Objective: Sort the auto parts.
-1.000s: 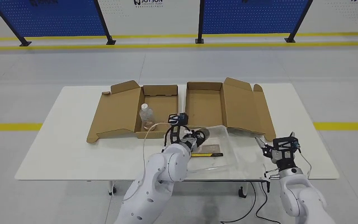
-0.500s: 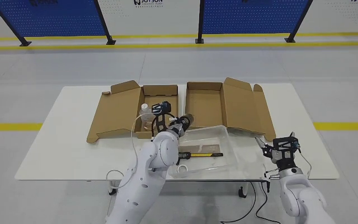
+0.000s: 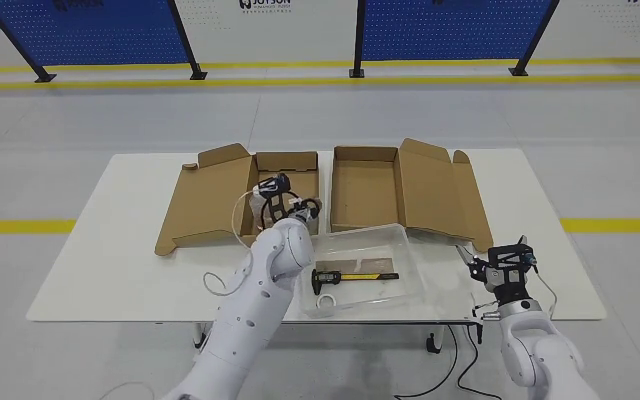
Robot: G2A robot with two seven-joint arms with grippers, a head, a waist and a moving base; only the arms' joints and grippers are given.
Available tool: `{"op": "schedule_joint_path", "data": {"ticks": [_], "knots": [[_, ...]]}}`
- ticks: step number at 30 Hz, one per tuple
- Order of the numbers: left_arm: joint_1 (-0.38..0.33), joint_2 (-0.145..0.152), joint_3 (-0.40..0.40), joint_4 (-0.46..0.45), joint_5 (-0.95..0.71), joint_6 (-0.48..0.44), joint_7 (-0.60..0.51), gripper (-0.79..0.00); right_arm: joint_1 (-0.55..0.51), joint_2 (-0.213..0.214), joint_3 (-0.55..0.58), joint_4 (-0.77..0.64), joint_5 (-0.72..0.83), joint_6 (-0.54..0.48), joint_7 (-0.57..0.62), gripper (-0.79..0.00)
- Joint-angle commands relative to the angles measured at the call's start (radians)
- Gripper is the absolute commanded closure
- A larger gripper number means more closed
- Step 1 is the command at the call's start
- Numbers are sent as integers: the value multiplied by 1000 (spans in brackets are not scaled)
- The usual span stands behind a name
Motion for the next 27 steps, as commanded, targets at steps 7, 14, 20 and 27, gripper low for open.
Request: {"op": "schedule_joint_path", "data": {"ticks": [7,14,20,27], "knots": [[-66,-8,-5,136,-46,3,43,0,0,0,0,0,0,0,0,-785],[-131,-20,23,275,-34,11,60,0,0,0,0,0,0,0,0,-785],[-175,-33,34,374,-71,-1,88,0,0,0,0,0,0,0,0,-785],[-222,-42,32,467,-100,-10,113,0,0,0,0,0,0,0,0,-785]]}}
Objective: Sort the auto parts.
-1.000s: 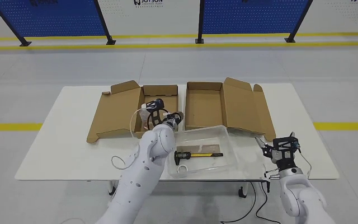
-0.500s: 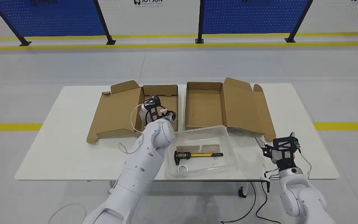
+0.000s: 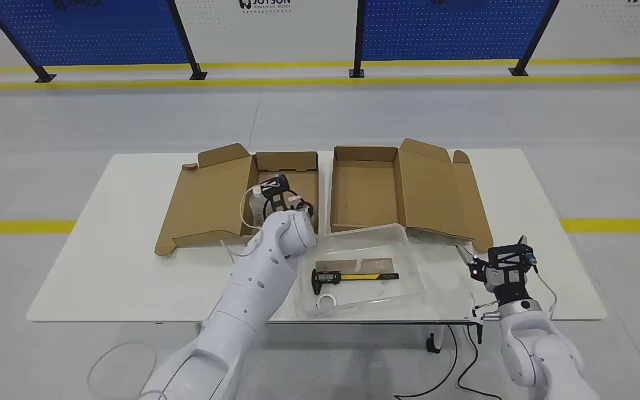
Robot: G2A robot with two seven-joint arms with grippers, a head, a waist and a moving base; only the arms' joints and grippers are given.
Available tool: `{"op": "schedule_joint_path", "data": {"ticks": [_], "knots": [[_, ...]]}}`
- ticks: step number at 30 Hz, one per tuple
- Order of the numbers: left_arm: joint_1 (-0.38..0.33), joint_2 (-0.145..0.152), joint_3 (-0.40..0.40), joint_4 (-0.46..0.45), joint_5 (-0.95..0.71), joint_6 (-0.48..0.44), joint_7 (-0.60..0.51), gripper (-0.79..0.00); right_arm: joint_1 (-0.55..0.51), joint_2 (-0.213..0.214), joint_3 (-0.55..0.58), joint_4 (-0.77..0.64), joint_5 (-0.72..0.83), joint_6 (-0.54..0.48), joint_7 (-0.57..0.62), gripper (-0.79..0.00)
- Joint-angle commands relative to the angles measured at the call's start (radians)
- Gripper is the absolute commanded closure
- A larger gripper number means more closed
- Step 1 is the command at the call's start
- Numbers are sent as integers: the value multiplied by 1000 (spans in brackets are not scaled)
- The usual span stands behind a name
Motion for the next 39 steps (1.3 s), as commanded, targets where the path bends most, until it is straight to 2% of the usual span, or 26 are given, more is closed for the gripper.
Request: {"op": "schedule_joint_path", "data": {"ticks": [1,11,15,17,20,22,25,26,28,34,39], "knots": [[-11,-3,1,20,-9,-3,5,0,0,0,0,0,0,0,0,-785],[-47,-16,10,85,-31,-8,29,0,0,0,0,0,0,0,0,-785],[-53,-21,13,100,-40,-7,37,-68,0,0,0,0,0,0,0,-785],[-57,-22,12,110,-43,-9,41,-172,0,0,0,0,0,0,0,-785],[-63,-24,13,119,-47,-11,48,-191,0,0,0,0,0,0,0,-785],[-65,-26,14,122,-51,-9,53,-262,0,0,0,0,0,0,0,-785],[-69,-29,18,119,-49,-7,60,-320,0,0,0,0,0,0,0,-785],[-69,-30,19,116,-47,-5,63,-376,0,0,0,0,0,0,0,-785],[-64,-31,22,102,-43,-1,73,-785,0,0,0,0,0,0,0,-785],[-19,-28,34,18,-1,5,100,-785,0,0,0,0,0,0,0,-785],[53,-20,47,-115,72,16,127,-785,0,0,0,0,0,0,0,-785]]}}
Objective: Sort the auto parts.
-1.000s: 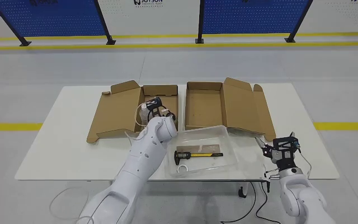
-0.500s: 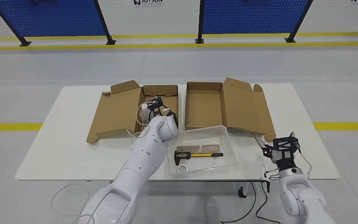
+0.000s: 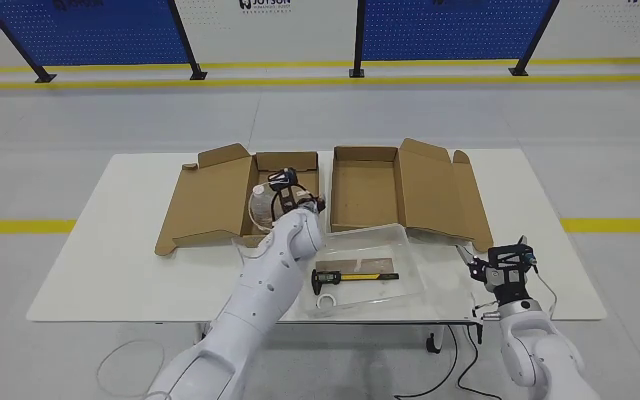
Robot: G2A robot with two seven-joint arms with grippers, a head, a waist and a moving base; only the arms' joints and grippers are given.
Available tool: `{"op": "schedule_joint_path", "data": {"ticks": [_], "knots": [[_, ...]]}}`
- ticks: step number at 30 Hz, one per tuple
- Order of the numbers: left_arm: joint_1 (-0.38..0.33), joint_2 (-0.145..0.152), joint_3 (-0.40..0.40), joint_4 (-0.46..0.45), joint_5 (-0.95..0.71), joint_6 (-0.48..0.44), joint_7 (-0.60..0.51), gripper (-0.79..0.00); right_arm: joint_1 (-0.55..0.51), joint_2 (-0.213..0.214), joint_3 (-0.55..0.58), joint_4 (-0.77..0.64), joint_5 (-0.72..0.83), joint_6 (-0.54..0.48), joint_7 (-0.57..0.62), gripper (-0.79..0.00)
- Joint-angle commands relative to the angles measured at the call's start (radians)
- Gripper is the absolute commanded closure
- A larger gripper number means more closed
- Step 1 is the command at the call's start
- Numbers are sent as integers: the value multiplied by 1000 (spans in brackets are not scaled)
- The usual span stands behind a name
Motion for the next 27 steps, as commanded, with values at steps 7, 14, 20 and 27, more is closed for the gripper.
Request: {"op": "schedule_joint_path", "data": {"ticks": [7,14,20,27], "knots": [[178,32,-8,-342,172,-25,7,-785,0,0,0,0,0,0,0,-785],[368,74,-45,-670,390,-132,-105,-785,0,0,0,0,0,0,0,-785],[553,103,-108,-925,524,-192,-175,-785,0,0,0,0,0,0,0,-785],[710,117,-174,-1128,571,-201,-191,-785,0,0,0,0,0,0,0,-785]]}}
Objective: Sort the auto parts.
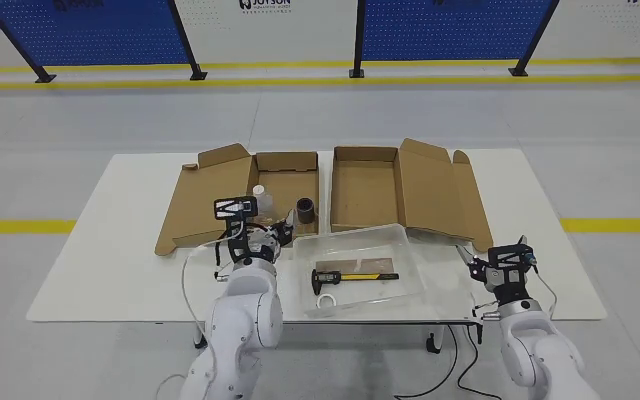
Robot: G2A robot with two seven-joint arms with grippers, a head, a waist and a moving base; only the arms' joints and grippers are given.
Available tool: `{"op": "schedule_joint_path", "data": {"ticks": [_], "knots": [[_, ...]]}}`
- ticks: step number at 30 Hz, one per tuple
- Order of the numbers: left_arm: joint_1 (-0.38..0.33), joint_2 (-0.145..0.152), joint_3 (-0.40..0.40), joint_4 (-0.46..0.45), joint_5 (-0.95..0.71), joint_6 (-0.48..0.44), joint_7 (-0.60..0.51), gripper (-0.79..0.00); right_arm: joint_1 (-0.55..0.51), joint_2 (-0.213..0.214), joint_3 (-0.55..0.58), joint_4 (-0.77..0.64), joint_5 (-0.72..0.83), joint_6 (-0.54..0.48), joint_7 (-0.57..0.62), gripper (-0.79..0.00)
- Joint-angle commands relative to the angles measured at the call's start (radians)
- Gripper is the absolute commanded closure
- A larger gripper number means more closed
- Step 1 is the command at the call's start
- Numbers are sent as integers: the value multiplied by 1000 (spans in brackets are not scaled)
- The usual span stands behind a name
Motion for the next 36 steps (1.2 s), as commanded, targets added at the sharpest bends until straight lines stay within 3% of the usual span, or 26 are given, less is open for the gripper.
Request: {"op": "schedule_joint_path", "data": {"ticks": [1,14,29,36], "knots": [[43,3,-20,-47,11,4,18,-785,0,0,0,0,0,0,0,-785],[221,15,-139,-143,43,30,87,-785,0,0,0,0,0,0,0,-785],[226,15,-141,-145,44,32,89,-785,0,0,0,0,0,0,0,-785],[226,15,-141,-145,44,32,89,-785,40,1,-1,-16,16,-92,4,-785]]}}
